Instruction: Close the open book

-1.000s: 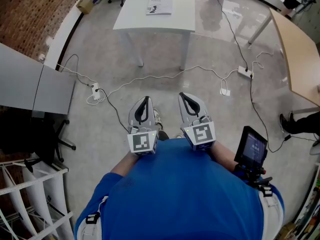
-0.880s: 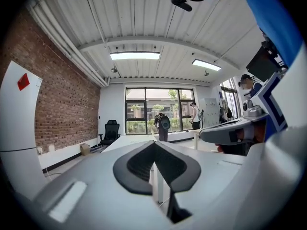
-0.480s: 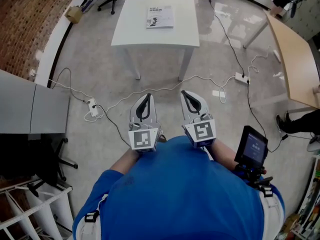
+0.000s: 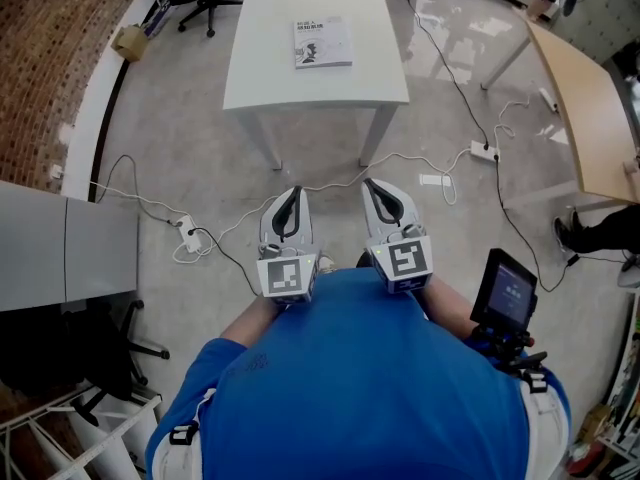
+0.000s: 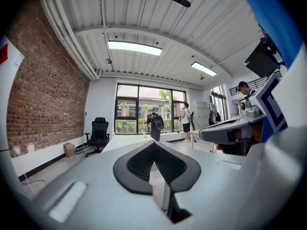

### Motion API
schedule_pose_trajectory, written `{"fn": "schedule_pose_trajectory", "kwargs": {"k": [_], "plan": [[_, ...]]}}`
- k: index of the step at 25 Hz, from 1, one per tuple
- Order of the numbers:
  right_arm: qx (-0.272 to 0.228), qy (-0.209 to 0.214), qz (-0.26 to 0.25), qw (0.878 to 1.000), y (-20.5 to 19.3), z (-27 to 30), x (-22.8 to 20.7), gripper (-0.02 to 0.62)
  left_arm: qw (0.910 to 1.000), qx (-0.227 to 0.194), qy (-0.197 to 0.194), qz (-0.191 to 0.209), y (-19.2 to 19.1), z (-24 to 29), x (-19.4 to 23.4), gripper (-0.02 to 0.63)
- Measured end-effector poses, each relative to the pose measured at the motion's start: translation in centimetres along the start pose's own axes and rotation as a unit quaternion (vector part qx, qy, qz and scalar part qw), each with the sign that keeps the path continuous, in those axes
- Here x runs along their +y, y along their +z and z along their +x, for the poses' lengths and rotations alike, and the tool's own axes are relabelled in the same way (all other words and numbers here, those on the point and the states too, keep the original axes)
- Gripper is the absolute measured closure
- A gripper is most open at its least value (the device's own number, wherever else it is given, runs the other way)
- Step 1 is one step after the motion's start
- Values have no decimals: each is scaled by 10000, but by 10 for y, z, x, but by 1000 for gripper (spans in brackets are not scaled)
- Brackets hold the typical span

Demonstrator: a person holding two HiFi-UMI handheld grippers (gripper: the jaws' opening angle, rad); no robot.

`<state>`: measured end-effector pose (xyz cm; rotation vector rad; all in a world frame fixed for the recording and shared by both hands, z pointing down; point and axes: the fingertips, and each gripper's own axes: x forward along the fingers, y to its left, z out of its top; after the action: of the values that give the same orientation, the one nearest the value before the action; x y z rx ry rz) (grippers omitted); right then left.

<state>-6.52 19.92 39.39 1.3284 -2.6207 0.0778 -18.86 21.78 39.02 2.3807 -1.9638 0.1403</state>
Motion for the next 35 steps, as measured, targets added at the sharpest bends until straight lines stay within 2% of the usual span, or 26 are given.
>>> {"fn": "schedule_pose_trajectory", "kwargs": {"k": [6, 12, 17, 24, 35], "plan": [[-16, -258, 7, 9997, 5, 31, -16, 592, 9999, -67, -150, -17, -3, 27, 17, 600], [5, -169, 164, 9997, 4, 80, -47, 592, 9998, 40, -166, 57, -7, 87, 27, 600], [-68, -280, 157, 9995, 12, 108, -67, 592, 9997, 77, -213, 135, -1, 119, 36, 600], [88, -99, 322, 9994, 11, 172, -140, 592, 9987, 355, -163, 316, -3, 223, 31, 600], [187, 60, 526, 9984, 6, 224, -217, 592, 9951, 751, -198, 615, -2, 323, 8, 600]]}}
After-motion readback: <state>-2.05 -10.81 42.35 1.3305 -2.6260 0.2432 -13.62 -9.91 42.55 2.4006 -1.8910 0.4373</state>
